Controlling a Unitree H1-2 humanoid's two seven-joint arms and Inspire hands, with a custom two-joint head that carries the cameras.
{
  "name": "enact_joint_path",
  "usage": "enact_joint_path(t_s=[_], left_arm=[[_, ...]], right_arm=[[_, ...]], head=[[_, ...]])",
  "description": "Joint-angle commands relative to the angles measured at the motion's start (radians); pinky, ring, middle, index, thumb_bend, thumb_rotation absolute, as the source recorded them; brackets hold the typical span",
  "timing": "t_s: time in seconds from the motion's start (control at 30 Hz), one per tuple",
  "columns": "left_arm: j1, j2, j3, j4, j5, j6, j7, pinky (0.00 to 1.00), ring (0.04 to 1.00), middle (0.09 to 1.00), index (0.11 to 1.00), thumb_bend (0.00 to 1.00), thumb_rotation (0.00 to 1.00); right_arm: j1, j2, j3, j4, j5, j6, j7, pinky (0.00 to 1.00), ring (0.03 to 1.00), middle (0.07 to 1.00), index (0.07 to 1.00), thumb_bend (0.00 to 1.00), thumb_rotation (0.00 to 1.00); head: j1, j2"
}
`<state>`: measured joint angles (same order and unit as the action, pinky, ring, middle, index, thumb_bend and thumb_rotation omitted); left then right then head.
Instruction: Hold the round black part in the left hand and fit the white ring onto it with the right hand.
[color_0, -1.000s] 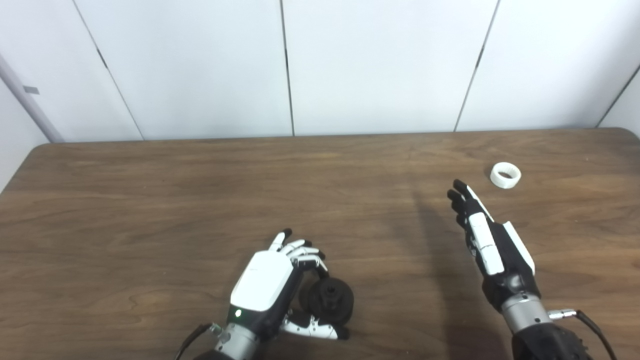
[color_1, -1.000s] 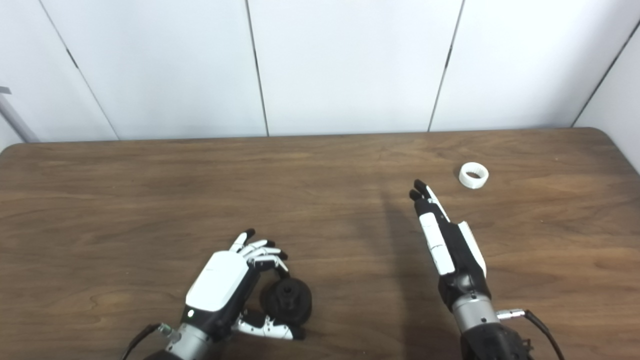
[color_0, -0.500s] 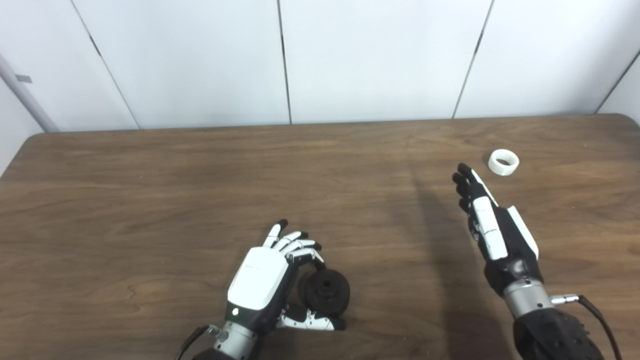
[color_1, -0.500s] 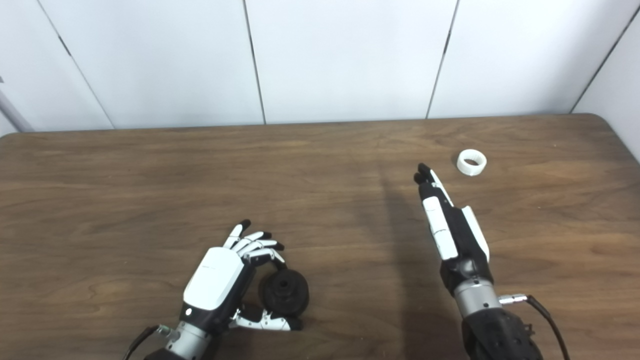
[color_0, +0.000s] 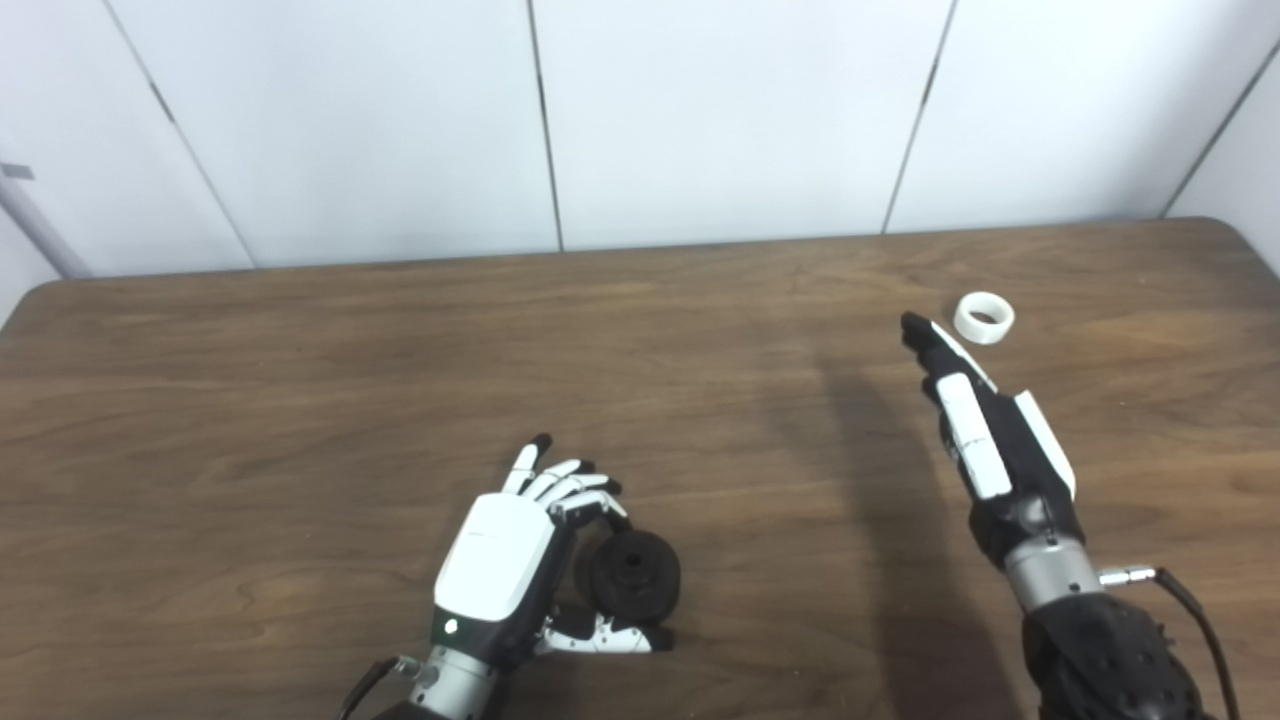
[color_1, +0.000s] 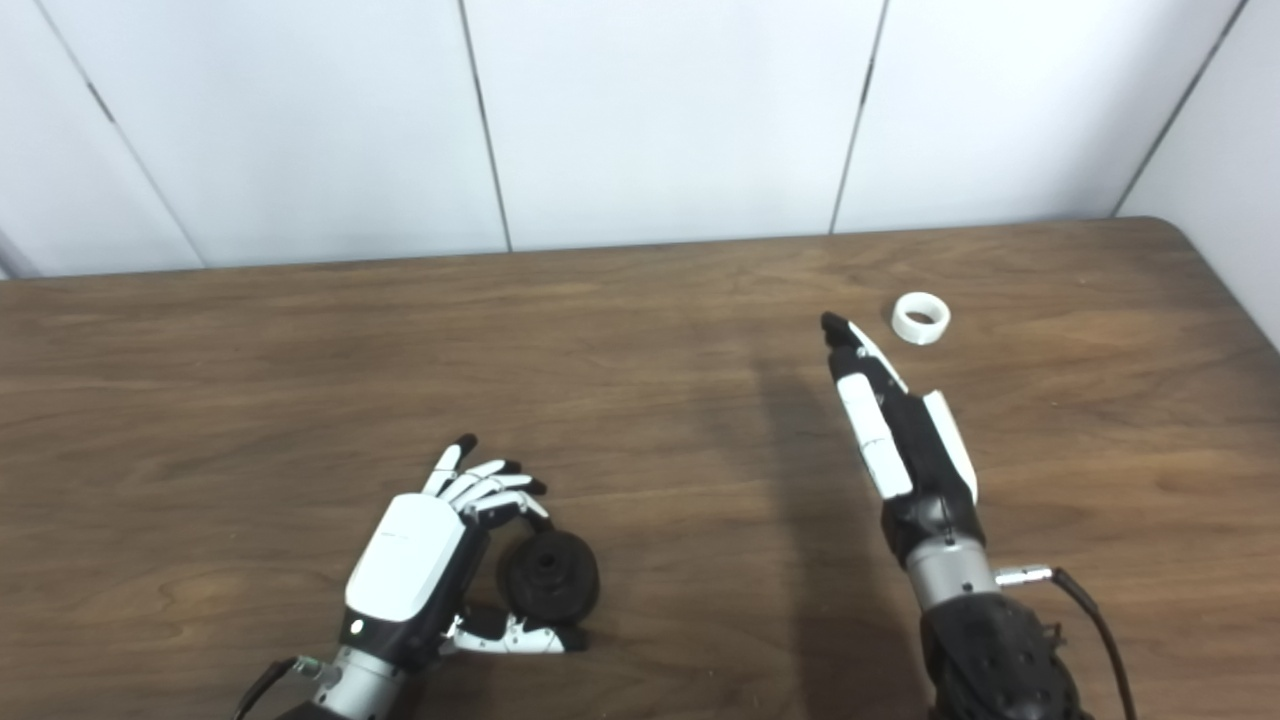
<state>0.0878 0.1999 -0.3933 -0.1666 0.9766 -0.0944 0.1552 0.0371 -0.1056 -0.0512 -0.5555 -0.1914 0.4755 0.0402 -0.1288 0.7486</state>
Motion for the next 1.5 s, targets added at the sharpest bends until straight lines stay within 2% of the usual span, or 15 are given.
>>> enact_joint_path(t_s=[0.0, 0.07, 0.17, 0.4, 0.5, 0.67, 0.9, 1.23, 1.33, 1.47], left_arm=[[-0.003, 0.021, 0.009, 0.025, -0.002, -0.027, 0.023, 1.0, 0.83, 0.744, 0.485, 0.52, 0.05], [-0.004, 0.023, 0.01, 0.023, -0.004, -0.023, 0.015, 1.0, 0.831, 0.744, 0.485, 0.52, 0.05], [-0.003, 0.024, 0.012, 0.019, -0.011, -0.017, -0.001, 1.0, 0.834, 0.747, 0.485, 0.52, 0.05], [-0.003, 0.032, 0.013, 0.017, -0.009, -0.012, -0.034, 1.0, 0.835, 0.75, 0.485, 0.52, 0.05], [-0.003, 0.036, 0.015, 0.016, -0.008, -0.006, -0.05, 1.0, 0.834, 0.752, 0.485, 0.52, 0.05], [-0.003, 0.043, 0.019, 0.031, -0.015, -0.009, -0.055, 1.0, 0.824, 0.747, 0.485, 0.52, 0.05], [-0.001, 0.058, 0.026, 0.05, -0.019, -0.022, -0.044, 1.0, 0.819, 0.746, 0.485, 0.52, 0.05], [-0.001, 0.074, 0.042, 0.074, -0.036, -0.041, -0.042, 0.98, 0.816, 0.745, 0.485, 0.52, 0.05], [-0.001, 0.079, 0.042, 0.076, -0.04, -0.04, -0.046, 0.97, 0.817, 0.744, 0.485, 0.52, 0.05], [0.003, 0.083, 0.044, 0.067, -0.043, -0.036, -0.052, 0.98, 0.817, 0.745, 0.485, 0.52, 0.05]], right_arm=[[-0.049, -0.041, -0.022, -0.03, -0.076, -0.008, -0.014, 0.93, 0.917, 0.877, 0.775, 0.59, 0.64], [-0.071, -0.06, -0.052, -0.027, -0.096, -0.006, 0.009, 0.96, 0.93, 0.887, 0.735, 0.63, 0.52], [-0.117, -0.091, -0.1, -0.024, -0.108, -0.006, 0.046, 0.98, 0.936, 0.889, 0.713, 0.64, 0.43], [-0.217, -0.126, -0.188, -0.005, -0.195, -0.006, 0.148, 0.88, 0.902, 0.876, 0.669, 0.7, 0.3], [-0.241, -0.137, -0.197, 0.008, -0.254, -0.006, 0.188, 0.9, 0.913, 0.885, 0.667, 0.73, 0.27], [-0.278, -0.19, -0.168, 0.056, -0.344, -0.006, 0.201, 0.92, 0.918, 0.888, 0.665, 0.8, 0.27], [-0.336, -0.248, -0.137, 0.154, -0.365, -0.007, 0.193, 0.9, 0.932, 0.91, 0.668, 0.86, 0.25], [-0.416, -0.322, -0.07, 0.332, -0.46, -0.007, 0.189, 0.86, 0.927, 0.917, 0.68, 0.86, 0.2], [-0.436, -0.344, -0.049, 0.387, -0.468, -0.008, 0.189, 0.89, 0.936, 0.923, 0.687, 0.86, 0.19], [-0.47, -0.371, -0.025, 0.465, -0.477, -0.006, 0.207, 0.99, 0.99, 0.954, 0.716, 0.87, 0.22]], head=[[-0.01, 0.0], [-0.018, -0.002], [-0.023, -0.001], [-0.052, -0.008], [-0.072, -0.012], [-0.111, -0.023], [-0.151, -0.035], [-0.195, -0.045], [-0.206, -0.046], [-0.218, -0.048]])
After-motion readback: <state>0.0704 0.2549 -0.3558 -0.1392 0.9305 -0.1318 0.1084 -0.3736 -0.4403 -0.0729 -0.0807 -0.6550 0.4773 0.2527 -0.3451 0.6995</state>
